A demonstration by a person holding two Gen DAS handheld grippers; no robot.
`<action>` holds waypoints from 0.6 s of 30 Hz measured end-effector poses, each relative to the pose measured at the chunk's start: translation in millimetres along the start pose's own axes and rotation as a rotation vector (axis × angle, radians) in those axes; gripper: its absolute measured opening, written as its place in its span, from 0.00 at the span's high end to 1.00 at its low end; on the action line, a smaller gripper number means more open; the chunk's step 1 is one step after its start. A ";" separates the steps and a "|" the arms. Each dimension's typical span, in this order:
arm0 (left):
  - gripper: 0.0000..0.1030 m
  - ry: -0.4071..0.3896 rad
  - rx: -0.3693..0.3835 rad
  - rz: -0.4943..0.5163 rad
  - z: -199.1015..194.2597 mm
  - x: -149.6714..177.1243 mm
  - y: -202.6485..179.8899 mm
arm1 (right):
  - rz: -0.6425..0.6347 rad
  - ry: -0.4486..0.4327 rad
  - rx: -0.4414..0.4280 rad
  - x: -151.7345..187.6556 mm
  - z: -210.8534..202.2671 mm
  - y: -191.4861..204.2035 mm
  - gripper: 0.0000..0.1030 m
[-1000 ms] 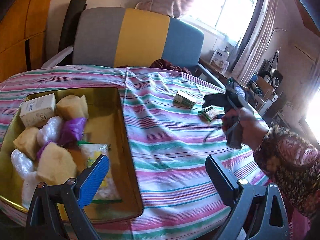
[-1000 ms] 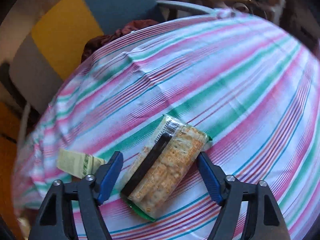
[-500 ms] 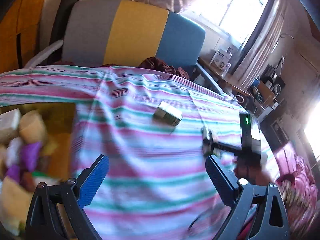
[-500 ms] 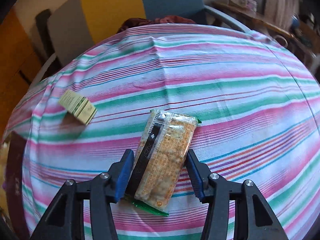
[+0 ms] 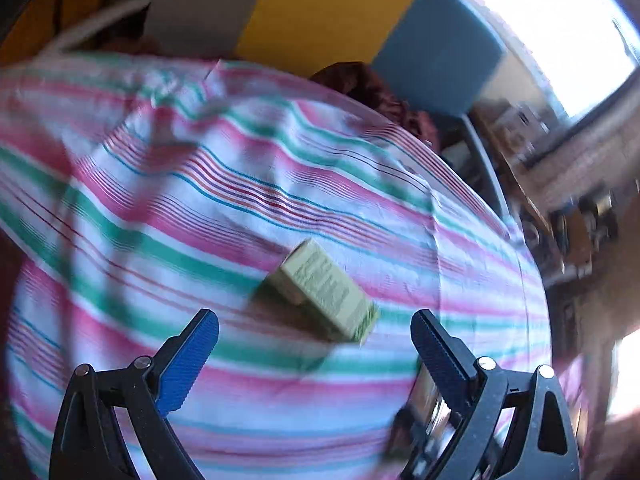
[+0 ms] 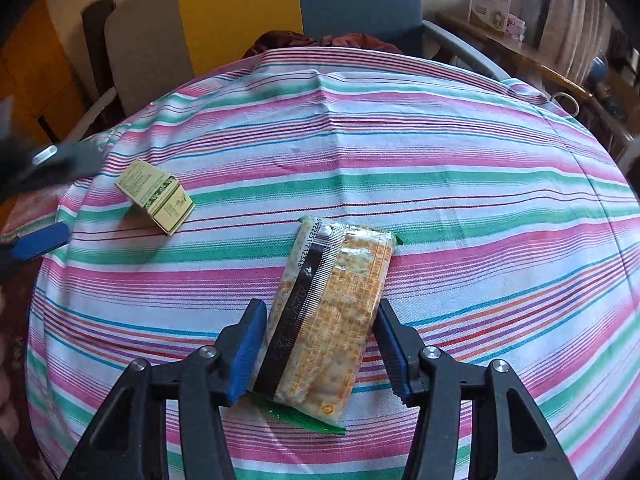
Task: Organize objects
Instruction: 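Grasp the green-and-white medicine box with the left tool while the right tool holds the packet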
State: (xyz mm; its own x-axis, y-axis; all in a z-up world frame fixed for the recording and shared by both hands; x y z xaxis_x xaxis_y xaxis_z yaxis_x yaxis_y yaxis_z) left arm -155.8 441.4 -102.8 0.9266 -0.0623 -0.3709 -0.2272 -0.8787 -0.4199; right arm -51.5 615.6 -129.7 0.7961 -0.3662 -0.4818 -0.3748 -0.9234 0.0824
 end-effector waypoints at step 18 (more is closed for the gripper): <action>0.40 -0.065 -0.065 0.269 7.6 15.3 4.5 | 0.012 0.013 -0.019 -1.7 0.1 -0.4 0.43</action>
State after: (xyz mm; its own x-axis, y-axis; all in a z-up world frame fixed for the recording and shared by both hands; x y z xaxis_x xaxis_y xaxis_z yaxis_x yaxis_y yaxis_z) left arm -145.0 440.1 -116.6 0.8140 -0.2691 -0.5148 -0.4408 -0.8633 -0.2458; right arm -52.7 616.6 -128.9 0.7980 -0.3783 -0.4692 -0.3752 -0.9210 0.1044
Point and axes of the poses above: each gripper's, at about its wrist camera, not at the fingertips, and z roughly the way its jaws point, y to its left, x to its underside, the point moved 3 cm from there along z, roughly the way its jaws point, and after that the axes turned 2 degrees about z, right-handed, at the moved point
